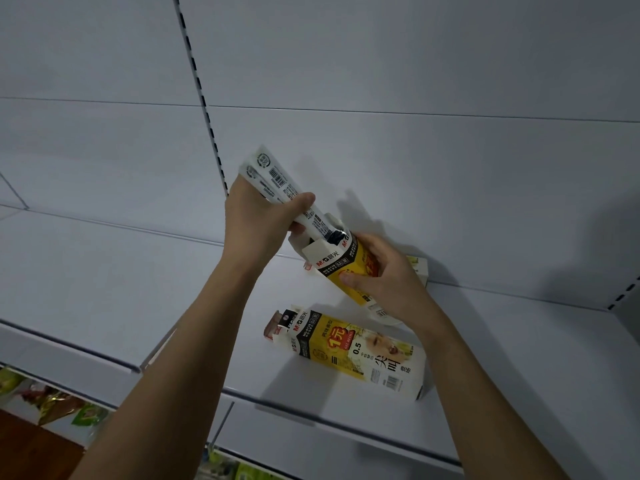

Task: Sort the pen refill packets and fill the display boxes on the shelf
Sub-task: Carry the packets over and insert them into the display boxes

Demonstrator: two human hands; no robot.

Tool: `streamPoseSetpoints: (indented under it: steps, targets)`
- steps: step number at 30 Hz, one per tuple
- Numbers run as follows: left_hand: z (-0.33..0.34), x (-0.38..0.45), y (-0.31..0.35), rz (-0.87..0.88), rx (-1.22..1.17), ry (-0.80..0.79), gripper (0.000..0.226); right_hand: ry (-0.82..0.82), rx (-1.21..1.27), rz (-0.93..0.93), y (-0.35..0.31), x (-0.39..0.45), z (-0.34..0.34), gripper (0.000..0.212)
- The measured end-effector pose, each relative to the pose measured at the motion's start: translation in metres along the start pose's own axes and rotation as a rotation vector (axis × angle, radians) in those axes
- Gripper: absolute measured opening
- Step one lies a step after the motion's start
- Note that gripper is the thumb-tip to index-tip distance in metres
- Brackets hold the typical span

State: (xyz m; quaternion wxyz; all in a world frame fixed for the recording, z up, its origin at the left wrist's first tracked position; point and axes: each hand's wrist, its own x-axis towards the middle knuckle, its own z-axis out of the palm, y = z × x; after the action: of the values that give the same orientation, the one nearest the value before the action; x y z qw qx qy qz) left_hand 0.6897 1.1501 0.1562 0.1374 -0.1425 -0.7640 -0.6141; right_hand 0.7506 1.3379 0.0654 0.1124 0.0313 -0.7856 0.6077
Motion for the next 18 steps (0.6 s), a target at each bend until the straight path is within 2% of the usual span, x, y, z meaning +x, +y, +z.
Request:
streamPoseSetpoints:
  steps: [7, 11, 16, 18]
  targets:
    - [0.02, -0.006, 0.0, -0.121, -0.033, -0.068, 0.043, 0.019, 0.009, 0.003, -0.001, 0.0, -0.001, 0.056]
    - [0.026, -0.008, -0.014, -0.222, 0.01, -0.149, 0.033, 0.001, -0.016, 0.003, -0.001, 0.0, 0.003, 0.055]
    - [0.014, -0.01, -0.017, -0.284, -0.078, -0.284, 0.018, -0.032, -0.072, 0.032, -0.004, 0.006, 0.007, 0.056]
    - [0.007, -0.007, -0.013, -0.315, -0.102, -0.32, 0.026, -0.059, -0.089, 0.041, -0.006, 0.007, 0.009, 0.058]
